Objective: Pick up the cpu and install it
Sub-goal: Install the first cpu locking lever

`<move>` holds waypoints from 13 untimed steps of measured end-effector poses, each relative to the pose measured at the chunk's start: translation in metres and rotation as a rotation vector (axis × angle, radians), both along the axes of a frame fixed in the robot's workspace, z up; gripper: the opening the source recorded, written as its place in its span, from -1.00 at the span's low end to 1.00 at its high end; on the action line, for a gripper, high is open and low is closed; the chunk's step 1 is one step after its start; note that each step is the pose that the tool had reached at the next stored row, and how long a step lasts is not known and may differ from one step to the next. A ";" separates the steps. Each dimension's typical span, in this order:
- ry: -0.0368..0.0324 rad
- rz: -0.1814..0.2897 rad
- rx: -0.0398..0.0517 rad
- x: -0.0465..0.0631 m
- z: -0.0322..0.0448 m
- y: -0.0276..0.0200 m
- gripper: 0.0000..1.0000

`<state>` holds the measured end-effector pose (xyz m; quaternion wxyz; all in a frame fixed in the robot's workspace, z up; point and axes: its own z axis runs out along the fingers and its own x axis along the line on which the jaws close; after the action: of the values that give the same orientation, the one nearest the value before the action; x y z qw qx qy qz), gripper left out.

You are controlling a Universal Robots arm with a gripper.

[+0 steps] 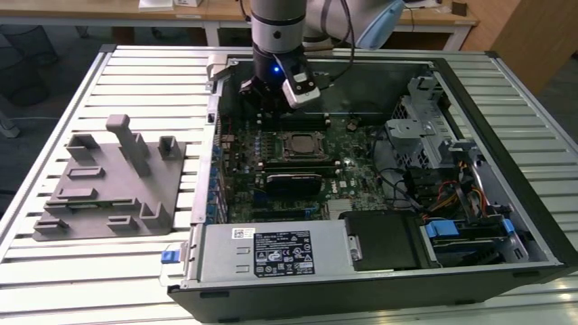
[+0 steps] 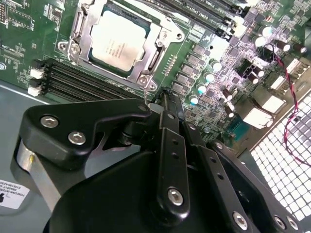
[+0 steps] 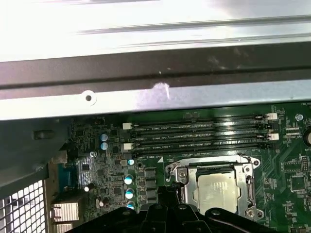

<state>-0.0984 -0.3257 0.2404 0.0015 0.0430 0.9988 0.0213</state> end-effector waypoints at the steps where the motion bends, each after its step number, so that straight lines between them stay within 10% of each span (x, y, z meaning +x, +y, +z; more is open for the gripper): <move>1: 0.0001 0.000 -0.0001 0.000 -0.0001 0.0007 -0.79; 13: 0.0001 0.000 0.0000 -0.006 -0.0007 0.0095 -0.79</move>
<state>-0.1043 -0.3162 0.2397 0.0015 0.0430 0.9988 0.0213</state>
